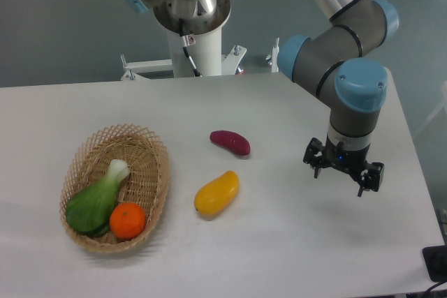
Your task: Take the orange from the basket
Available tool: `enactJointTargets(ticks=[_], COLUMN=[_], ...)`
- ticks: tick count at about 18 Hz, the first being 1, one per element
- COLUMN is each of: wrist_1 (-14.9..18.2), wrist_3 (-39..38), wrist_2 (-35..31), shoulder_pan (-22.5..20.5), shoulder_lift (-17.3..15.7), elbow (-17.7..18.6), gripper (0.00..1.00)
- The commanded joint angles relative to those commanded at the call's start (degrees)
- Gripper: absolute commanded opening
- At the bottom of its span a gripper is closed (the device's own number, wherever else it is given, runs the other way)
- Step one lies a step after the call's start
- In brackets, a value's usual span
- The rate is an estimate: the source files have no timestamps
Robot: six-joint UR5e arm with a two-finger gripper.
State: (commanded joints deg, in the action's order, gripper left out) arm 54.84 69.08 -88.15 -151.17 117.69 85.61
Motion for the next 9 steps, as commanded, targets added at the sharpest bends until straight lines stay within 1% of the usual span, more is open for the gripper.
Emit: enactJointTargets(ticks=[5, 7, 9], wrist_1=[0.26, 0.26, 0.26], wrist_3=[-0.7, -1.84, -7.88], wrist_2=[0.17, 0.18, 0.18], shoulder_pan=[0.18, 0.96, 2.1], shoulder_lift=[-0.09, 0.26, 1.4], elbow=[-0.09, -0.53, -2.02], gripper=[1.0, 1.0, 1.0])
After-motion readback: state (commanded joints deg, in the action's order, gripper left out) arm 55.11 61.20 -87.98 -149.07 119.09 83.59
